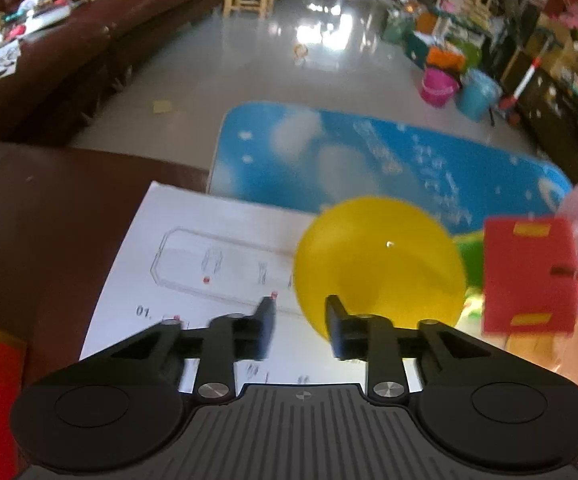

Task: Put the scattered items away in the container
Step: 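Grasp the yellow bowl rim with the left tool while the right tool closes on it, then hold the yellow bowl with both tools and lift it off the sheet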

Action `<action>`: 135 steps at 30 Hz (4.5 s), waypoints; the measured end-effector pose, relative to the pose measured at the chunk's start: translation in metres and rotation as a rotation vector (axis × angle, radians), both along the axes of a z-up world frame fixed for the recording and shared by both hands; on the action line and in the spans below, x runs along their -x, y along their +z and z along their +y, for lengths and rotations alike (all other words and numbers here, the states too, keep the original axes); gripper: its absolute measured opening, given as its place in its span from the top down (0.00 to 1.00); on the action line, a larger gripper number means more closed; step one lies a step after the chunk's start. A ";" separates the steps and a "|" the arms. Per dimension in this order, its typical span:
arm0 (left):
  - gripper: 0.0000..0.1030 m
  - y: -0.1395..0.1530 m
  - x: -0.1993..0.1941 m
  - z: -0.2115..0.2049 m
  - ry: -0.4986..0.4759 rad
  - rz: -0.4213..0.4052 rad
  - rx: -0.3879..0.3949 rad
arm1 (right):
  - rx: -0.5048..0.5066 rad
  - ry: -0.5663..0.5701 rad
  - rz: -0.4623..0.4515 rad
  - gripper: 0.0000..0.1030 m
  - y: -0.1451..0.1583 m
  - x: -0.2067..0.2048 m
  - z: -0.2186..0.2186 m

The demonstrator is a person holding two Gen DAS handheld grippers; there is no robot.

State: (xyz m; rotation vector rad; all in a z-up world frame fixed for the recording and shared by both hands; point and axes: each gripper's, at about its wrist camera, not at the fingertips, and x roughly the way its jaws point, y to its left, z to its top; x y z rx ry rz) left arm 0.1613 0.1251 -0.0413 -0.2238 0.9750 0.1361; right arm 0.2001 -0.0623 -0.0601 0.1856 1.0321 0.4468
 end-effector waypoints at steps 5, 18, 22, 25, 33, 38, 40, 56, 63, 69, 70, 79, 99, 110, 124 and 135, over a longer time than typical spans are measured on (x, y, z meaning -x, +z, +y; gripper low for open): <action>0.88 -0.006 0.015 -0.002 -0.063 0.028 -0.039 | 0.011 -0.004 0.003 0.33 -0.005 -0.003 0.002; 0.86 -0.006 0.025 -0.001 -0.145 0.027 -0.066 | 0.031 0.016 -0.022 0.74 -0.031 -0.027 0.042; 0.86 -0.006 0.032 -0.007 -0.177 0.029 -0.062 | 0.021 0.026 0.017 0.81 -0.035 -0.020 0.043; 0.86 -0.006 0.040 -0.017 -0.217 0.038 -0.060 | 0.039 0.016 0.041 0.85 -0.036 -0.015 0.039; 0.86 -0.004 0.078 -0.049 -0.346 0.077 -0.069 | 0.053 -0.012 0.088 0.88 -0.036 0.012 0.004; 0.86 -0.002 0.111 -0.064 -0.399 0.112 -0.045 | 0.049 -0.009 0.130 0.88 -0.035 0.047 -0.024; 0.86 -0.001 0.124 -0.073 -0.423 0.128 -0.053 | 0.047 -0.011 0.145 0.87 -0.034 0.062 -0.034; 0.85 0.010 0.187 -0.097 -0.439 0.147 -0.056 | 0.040 -0.041 0.142 0.73 -0.016 0.116 -0.066; 0.61 0.011 0.198 -0.088 -0.405 0.129 -0.047 | 0.075 -0.039 0.099 0.64 -0.014 0.123 -0.065; 0.51 0.019 0.194 -0.078 -0.353 0.063 -0.047 | 0.076 -0.066 0.131 0.64 -0.024 0.123 -0.071; 0.50 0.020 0.192 -0.079 -0.352 0.052 -0.049 | 0.076 -0.069 0.137 0.64 -0.026 0.123 -0.072; 0.78 0.002 0.174 -0.089 -0.341 0.098 -0.047 | 0.071 -0.062 0.151 0.63 -0.030 0.125 -0.075; 0.51 0.005 0.169 -0.083 -0.353 0.039 -0.059 | 0.072 -0.013 0.051 0.90 -0.028 0.100 -0.061; 0.90 -0.003 0.164 -0.093 -0.376 0.055 -0.021 | 0.046 -0.029 0.078 0.89 -0.033 0.100 -0.067; 0.91 0.006 0.174 -0.097 -0.378 0.069 -0.057 | 0.013 -0.060 0.134 0.89 -0.033 0.109 -0.072; 0.91 0.032 0.196 -0.096 -0.371 0.028 -0.071 | 0.008 -0.049 0.090 0.89 -0.011 0.127 -0.071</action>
